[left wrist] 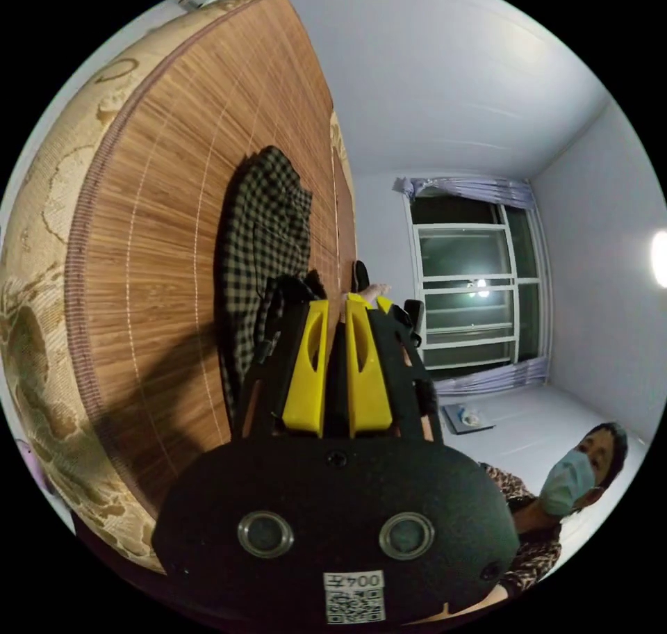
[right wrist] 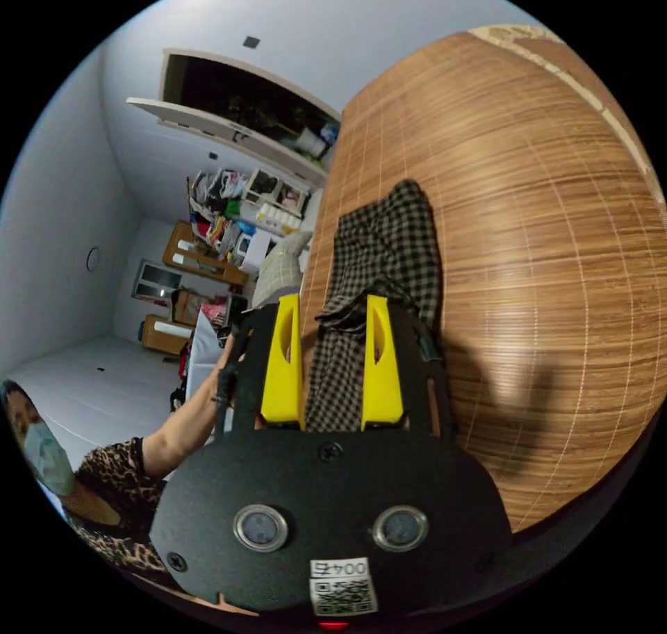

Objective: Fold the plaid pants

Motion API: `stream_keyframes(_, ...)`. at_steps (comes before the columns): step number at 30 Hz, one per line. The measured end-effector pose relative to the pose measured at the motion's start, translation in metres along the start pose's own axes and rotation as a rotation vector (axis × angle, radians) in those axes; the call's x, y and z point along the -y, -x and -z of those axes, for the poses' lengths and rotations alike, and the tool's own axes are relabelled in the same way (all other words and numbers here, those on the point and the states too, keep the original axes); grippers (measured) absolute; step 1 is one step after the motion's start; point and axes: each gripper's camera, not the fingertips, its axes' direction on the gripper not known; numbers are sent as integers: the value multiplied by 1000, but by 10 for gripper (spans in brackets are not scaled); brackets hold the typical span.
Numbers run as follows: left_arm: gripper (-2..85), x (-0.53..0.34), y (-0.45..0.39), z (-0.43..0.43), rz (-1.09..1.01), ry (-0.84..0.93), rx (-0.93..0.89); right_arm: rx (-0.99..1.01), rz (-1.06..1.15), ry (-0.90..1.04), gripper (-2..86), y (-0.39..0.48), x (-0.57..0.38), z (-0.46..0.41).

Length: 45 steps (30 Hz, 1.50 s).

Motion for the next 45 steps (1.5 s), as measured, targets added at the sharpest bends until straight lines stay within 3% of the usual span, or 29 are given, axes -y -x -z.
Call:
stream_keyframes(3,27,-24,-17,-4,-121,-4,74,-50,80,-30,134,11,-17,0)
stream_keyframes(8,43,-113,-55,-32,-348,90,287,-238,238,105,117,49,-95,-36)
stream_keyframes(14,85,-196,-57,-66,-412,134,529,-488,320,148,89,77,-193,-85)
stream_keyframes(22,109,-200,-51,-107,-409,249,608,-654,352,274,71,64,-237,-153)
stream_keyframes(28,128,-207,-51,-139,-457,331,758,-632,322,318,70,42,-239,-167)
stream_keyframes(45,115,-190,-28,-157,-522,362,765,-514,218,292,51,-18,-252,-135)
